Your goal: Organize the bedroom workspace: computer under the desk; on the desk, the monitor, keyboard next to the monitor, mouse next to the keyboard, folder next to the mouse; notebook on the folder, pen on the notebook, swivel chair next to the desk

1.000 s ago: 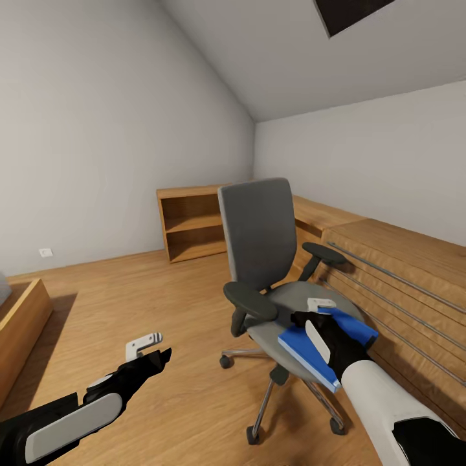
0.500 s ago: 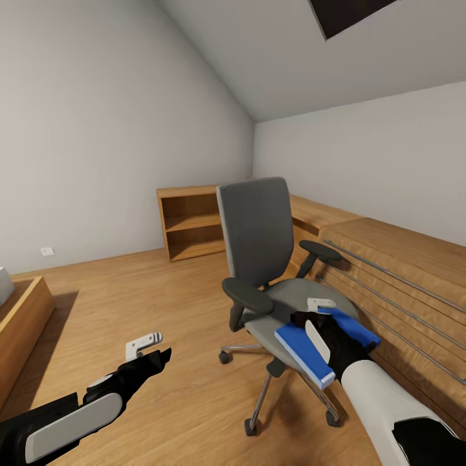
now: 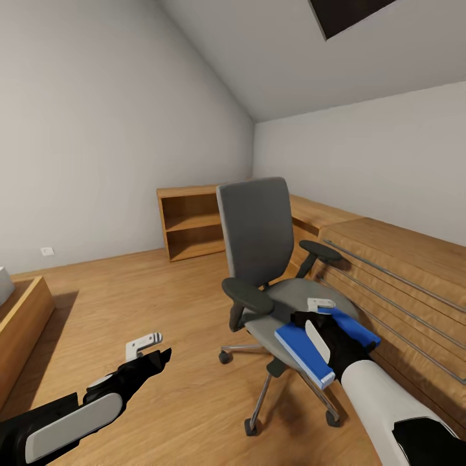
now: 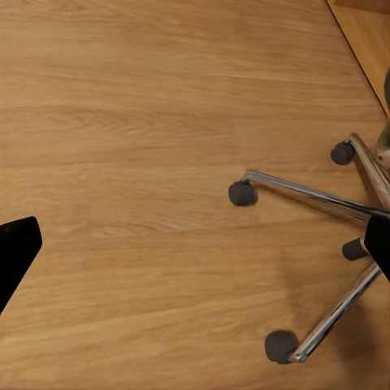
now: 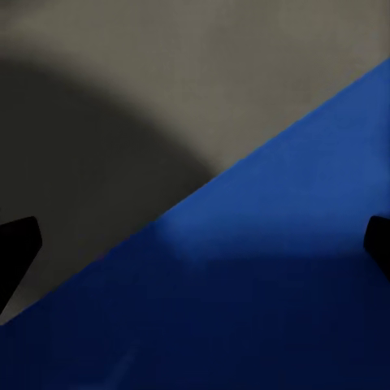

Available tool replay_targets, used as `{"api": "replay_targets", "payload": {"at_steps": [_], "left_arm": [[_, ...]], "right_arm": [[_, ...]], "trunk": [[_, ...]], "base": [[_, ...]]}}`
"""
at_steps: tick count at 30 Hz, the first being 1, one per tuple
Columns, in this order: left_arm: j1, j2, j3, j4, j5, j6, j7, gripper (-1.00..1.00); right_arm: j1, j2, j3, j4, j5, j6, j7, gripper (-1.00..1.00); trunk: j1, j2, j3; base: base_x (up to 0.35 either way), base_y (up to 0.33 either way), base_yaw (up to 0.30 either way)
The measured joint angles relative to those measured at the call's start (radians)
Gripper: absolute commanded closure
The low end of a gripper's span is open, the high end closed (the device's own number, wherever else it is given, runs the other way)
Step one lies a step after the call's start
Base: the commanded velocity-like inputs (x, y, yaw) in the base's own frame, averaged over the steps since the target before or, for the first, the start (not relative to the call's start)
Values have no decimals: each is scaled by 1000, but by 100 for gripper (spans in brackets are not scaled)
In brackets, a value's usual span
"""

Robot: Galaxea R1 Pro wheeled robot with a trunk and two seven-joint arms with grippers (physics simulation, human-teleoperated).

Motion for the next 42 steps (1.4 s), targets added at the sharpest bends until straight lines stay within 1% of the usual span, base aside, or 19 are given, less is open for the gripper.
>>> {"api": "replay_targets", "payload": {"at_steps": [3, 15, 22, 35, 38, 41, 42], "left_arm": [[0, 0, 0, 0, 0, 0, 4, -100], [0, 0, -1, 0, 0, 0, 9, -100], [0, 0, -11, 0, 0, 0, 11, -100], [0, 0, -11, 3, 0, 0, 10, -100], [0, 0, -11, 5, 1, 0, 10, -100], [0, 0, -11, 6, 0, 0, 11, -100], [0, 0, -11, 6, -1, 0, 11, -100]], "right_arm": [[1, 0, -2, 9, -8, -1, 0, -100], [1, 0, -3, 9, -8, -2, 0, -100], [1, 0, -3, 9, -8, -2, 0, -100], [1, -1, -4, 7, -10, -3, 0, -100], [2, -3, -6, -8, -12, -3, 0, -100], [17, -5, -8, -53, -14, -2, 0, -100], [31, -5, -8, -80, -14, -1, 0, -100]], "trunk": [[-11, 21, 9], [-57, 105, 47], [-84, 154, 69], [-134, 245, 109], [-145, 266, 119], [-157, 287, 128], [-161, 294, 131]], "base": [[0, 0, 0], [0, 0, 0], [0, 0, 0], [0, 0, 0], [0, 0, 0], [0, 0, 0], [0, 0, 0]]}}
